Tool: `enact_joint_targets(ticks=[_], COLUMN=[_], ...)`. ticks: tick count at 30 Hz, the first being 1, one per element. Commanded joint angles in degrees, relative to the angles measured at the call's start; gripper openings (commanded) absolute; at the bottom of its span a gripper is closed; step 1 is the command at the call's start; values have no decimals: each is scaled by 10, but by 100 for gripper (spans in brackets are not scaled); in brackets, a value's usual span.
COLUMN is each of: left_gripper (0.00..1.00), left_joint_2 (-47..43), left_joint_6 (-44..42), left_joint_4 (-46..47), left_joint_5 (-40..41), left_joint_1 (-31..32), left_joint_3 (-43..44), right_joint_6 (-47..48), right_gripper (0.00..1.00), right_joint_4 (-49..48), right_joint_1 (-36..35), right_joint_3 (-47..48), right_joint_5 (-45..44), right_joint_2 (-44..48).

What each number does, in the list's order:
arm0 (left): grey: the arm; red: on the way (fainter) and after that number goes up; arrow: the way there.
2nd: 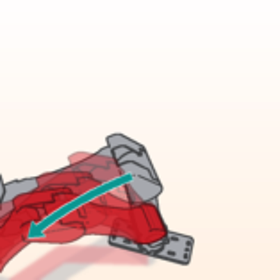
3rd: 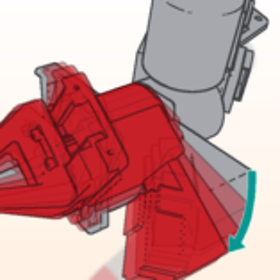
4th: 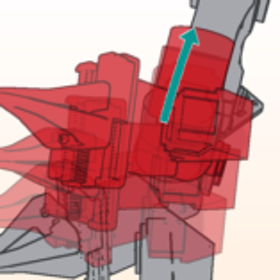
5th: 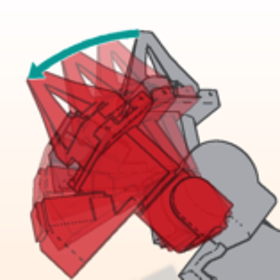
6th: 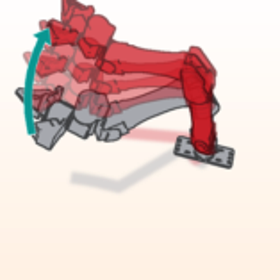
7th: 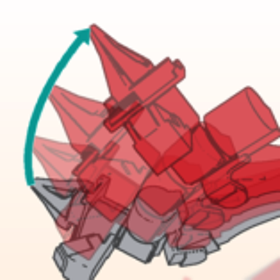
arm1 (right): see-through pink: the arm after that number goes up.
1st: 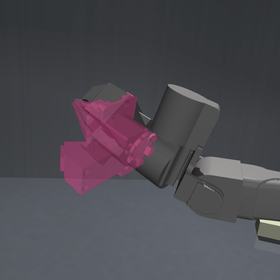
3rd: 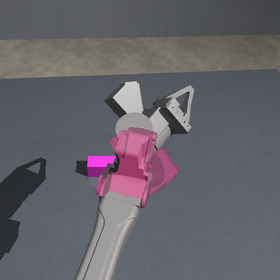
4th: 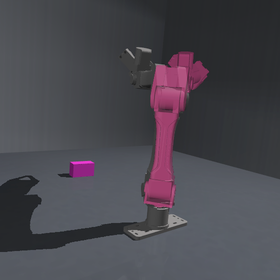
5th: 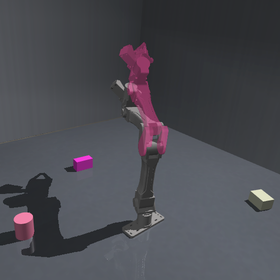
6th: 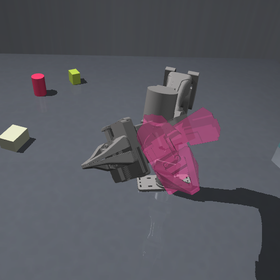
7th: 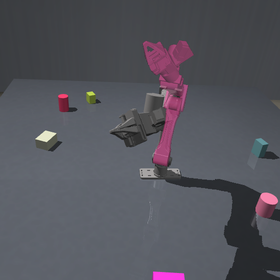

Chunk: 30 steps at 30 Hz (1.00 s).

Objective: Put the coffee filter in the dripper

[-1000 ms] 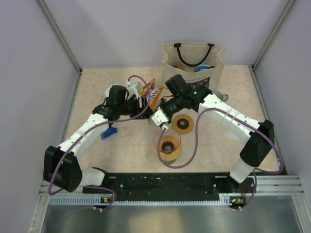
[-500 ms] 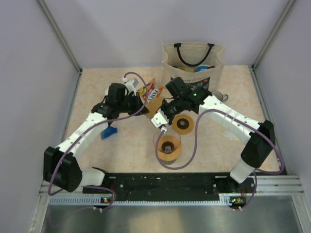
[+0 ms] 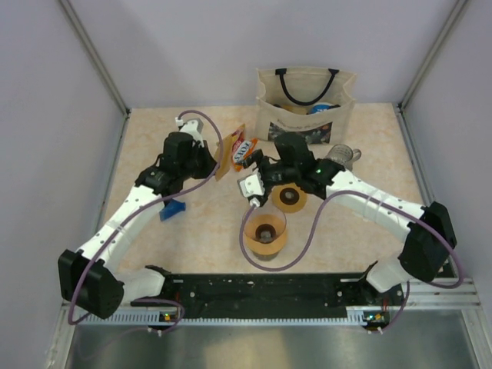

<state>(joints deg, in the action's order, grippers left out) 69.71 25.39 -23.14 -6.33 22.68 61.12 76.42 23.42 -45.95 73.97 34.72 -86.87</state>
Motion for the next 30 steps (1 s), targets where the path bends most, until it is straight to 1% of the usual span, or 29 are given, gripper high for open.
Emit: enact_joint_targets(ticks=[1, 3, 4, 6, 7, 8, 10, 11, 12, 14, 17, 22, 26, 30], left_gripper=[0, 0, 0, 0, 0, 0, 0, 0, 0, 0, 0, 0, 0, 0], left_joint_2=[-11, -12, -11, -11, -10, -7, -6, -3, -2, 2, 4, 14, 22, 29], left_joint_6=[3, 3, 0, -8, -13, -16, -19, -21, -24, -25, -28, -12, -4, 1], left_joint_4=[0, 1, 1, 1, 3, 5, 14, 14, 16, 22, 33, 42, 49, 57], left_joint_5=[126, 175, 194, 223, 228, 234, 250, 262, 267, 272, 266, 268, 269, 284], left_joint_1=[14, 25, 32, 45, 48, 53, 63, 68, 73, 81, 89, 99, 107, 117], left_joint_3=[24, 29, 31, 39, 41, 45, 50, 53, 56, 58, 57, 65, 74, 81], right_joint_6=[-217, -338, -396, -511, -591, -672, -823, -877, -915, -950, -985, -1020, -1035, -1040], right_gripper=[81, 86, 99, 99, 99, 99, 99, 99, 99, 99, 99, 97, 94, 92], right_joint_4=[-310, -383, -406, -429, -428, -405, -305, -256, -210, -179, -196, -193, -192, -184], right_joint_1=[-7, -6, -6, -7, -7, -6, 0, 3, 7, 9, 11, 17, 24, 24], right_joint_3=[-48, -59, -62, -54, -44, -22, 36, 66, 83, 100, 93, 92, 101, 115], right_joint_5=[-48, -103, -142, -221, -274, -337, -437, -457, -449, -432, -439, -435, -397, -388], right_joint_2=[64, 72, 72, 68, 64, 56, 32, 19, 7, -7, -18, -39, -66, -89])
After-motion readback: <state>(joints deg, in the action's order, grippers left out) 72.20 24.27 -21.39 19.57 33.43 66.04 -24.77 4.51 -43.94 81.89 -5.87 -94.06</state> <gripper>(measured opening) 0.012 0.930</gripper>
